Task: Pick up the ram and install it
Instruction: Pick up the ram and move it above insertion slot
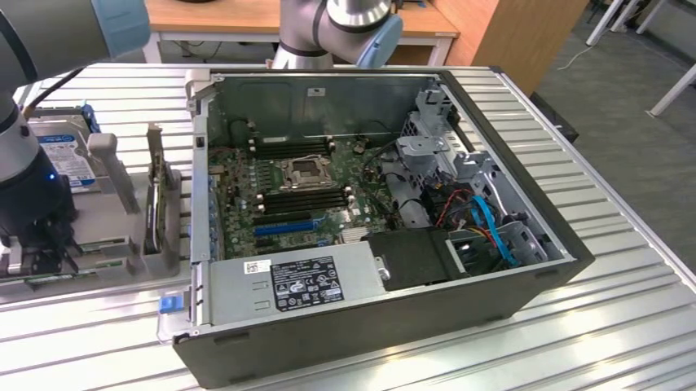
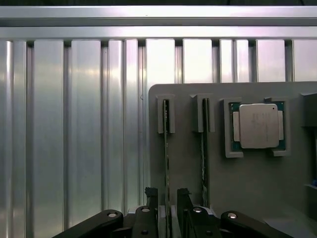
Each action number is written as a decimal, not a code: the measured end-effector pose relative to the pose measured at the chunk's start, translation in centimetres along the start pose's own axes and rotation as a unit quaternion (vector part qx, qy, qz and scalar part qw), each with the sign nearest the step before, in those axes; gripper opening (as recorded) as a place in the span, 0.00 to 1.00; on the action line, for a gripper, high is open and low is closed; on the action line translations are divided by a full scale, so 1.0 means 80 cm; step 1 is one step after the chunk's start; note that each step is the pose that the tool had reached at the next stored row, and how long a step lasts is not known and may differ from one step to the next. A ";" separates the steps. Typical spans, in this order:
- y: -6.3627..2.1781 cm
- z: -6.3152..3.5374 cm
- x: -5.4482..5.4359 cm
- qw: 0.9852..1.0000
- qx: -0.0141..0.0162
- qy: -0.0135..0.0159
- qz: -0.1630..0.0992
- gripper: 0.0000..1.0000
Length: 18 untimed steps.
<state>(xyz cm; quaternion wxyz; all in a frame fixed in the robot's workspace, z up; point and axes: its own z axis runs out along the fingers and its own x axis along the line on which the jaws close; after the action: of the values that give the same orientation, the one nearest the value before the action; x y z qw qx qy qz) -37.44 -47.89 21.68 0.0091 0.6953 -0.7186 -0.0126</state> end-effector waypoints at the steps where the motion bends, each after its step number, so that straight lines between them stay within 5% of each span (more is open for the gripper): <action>1: 0.000 0.001 0.000 1.000 0.000 0.000 0.000 0.29; 18: 0.000 0.012 0.000 1.000 0.000 0.000 0.000 0.29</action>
<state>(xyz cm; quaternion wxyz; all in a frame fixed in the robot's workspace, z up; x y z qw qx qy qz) -37.44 -47.91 20.72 0.0092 0.6953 -0.7186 -0.0126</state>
